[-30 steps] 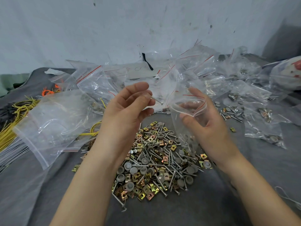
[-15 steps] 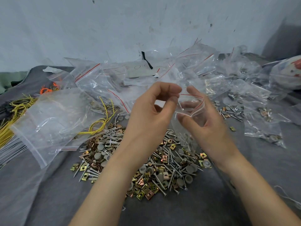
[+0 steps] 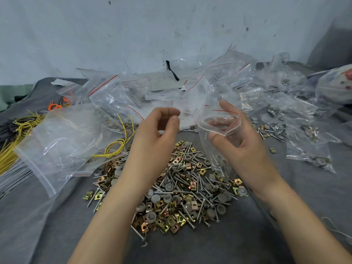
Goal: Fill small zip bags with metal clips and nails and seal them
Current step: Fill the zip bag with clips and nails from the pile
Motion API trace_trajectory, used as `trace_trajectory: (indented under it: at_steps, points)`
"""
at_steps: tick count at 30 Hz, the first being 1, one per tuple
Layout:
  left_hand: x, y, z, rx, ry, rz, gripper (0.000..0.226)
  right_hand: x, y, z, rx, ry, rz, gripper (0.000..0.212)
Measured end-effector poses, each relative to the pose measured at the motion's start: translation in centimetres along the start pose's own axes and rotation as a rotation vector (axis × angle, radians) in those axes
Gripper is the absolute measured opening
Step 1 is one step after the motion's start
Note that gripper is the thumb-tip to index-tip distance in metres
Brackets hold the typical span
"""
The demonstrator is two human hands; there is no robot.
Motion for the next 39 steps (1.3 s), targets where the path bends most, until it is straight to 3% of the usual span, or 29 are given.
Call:
trace_trajectory:
  at_steps: [3,6,10,15,24,28,34,39]
  points:
    - [-1.8,0.6,0.3,-0.109,0.083,-0.197,0.012,-0.2,0.1,0.1,0.003,-0.003,-0.010,0.061]
    - [-3.1,0.6,1.0,-0.327,0.141,-0.449,0.013,-0.5,0.1,0.1,0.004,-0.007,-0.019,0.060]
    - [-4.2,-0.8,2.2,-0.591,0.142,-0.782,0.030,-0.8,0.1,0.2,0.003,-0.013,-0.004,0.060]
    - [-4.3,-1.3,2.3,-0.575,0.104,-0.931,0.032,-1.0,0.0,0.4,0.014,-0.019,0.015,0.057]
    - [-4.8,-0.9,2.0,-0.480,0.046,-0.789,0.015,-1.1,0.2,0.4,0.021,-0.030,0.043,0.058]
    - [-5.1,-0.5,1.6,-0.397,0.129,-0.535,0.008,-1.2,0.2,0.4,0.019,-0.031,0.051,0.058]
    - [-4.7,0.2,1.2,-0.227,0.161,-0.163,0.016,-1.2,0.2,0.4,0.026,-0.034,0.057,0.058]
    - [-4.5,0.4,1.1,-0.214,0.226,0.249,0.021,-1.1,0.3,0.3,0.022,-0.035,0.058,0.059]
Point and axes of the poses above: each hand's wrist, its own z-axis away from the middle knuckle, its own y-axis out of the back of the hand, x = y × z, the point moved 3 cm from there along -z, towards the middle knuckle, and after that the axes turned 10 degrees about -x, right-handed, at the moved point
